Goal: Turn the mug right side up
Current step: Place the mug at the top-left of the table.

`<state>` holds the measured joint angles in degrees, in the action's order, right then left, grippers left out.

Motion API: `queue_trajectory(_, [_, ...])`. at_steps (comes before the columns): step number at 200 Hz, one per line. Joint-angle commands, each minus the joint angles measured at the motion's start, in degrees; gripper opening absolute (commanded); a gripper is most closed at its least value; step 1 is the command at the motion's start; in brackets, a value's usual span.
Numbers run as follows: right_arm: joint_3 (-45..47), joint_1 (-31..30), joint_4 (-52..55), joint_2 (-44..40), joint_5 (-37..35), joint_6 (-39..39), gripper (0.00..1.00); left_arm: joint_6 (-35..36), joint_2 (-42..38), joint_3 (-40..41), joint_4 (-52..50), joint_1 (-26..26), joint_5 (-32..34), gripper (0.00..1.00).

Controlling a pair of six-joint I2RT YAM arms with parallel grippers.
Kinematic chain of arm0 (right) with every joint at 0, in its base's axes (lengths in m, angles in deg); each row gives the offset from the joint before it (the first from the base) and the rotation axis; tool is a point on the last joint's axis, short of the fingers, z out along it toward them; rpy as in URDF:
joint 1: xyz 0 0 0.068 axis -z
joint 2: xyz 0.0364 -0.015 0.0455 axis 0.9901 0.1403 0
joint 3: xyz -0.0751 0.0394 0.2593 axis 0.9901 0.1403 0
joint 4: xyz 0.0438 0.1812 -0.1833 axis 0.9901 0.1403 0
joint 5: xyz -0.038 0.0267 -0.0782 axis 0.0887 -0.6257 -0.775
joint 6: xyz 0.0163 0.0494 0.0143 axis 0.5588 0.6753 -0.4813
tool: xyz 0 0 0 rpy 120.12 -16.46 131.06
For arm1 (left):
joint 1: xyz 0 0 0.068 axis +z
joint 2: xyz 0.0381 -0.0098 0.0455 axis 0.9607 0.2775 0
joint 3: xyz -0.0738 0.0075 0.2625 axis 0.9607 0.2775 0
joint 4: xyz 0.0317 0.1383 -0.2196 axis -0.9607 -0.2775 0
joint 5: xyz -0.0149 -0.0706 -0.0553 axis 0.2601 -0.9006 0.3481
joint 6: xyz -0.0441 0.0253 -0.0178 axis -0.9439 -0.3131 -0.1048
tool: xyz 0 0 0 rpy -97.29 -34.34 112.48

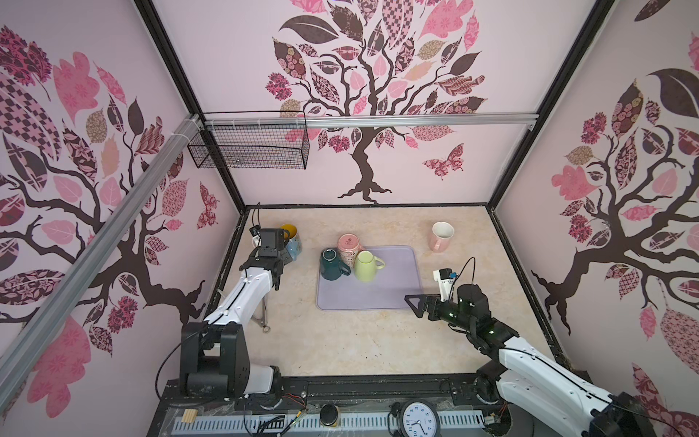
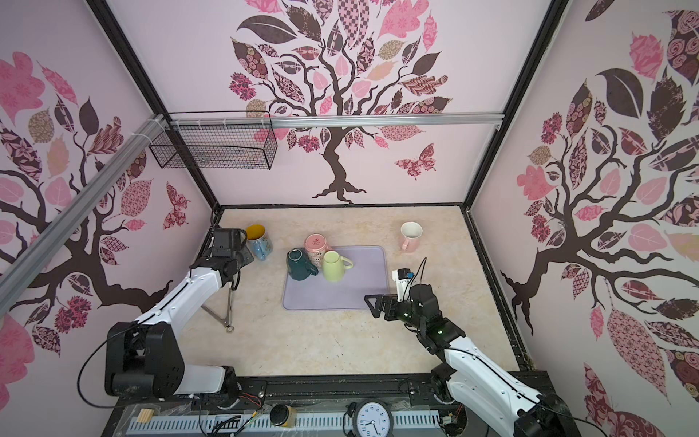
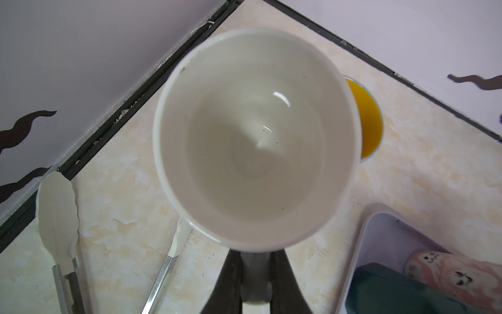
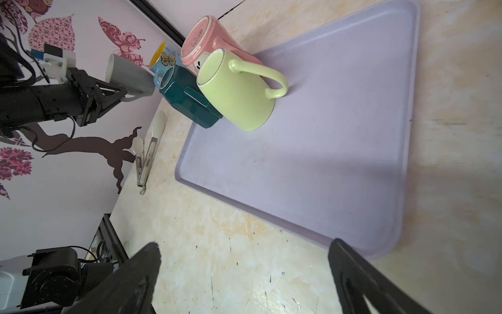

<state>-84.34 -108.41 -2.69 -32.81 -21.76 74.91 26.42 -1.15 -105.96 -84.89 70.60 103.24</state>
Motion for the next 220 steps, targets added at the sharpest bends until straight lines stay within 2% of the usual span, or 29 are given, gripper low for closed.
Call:
queue_trajectory(1, [-0.47, 0.29, 0.70, -1.01, -1.48, -1.40, 0.99, 1.68, 1.43, -5.38, 5.87, 0.39, 3.23, 0.00])
queue_trajectory(111, [-0.07, 0.21, 0.61, -0.62, -3.08, -2.59, 0.99, 2.62, 12.68, -11.83, 7.00, 1.42, 3.98, 0.00])
queue_trajectory(182, [-0.03, 0.22, 0.09, 0.36, -3.16, -2.77, 1.00, 1.41, 16.56, -13.21, 8.11, 4.03, -0.28, 0.00])
queue_trajectory(220, [-0.07, 0.27, -0.01, 0.60, -3.25, -2.78, 1.00, 1.66, 18.93, -13.85, 8.16, 4.43, 0.09, 0.00])
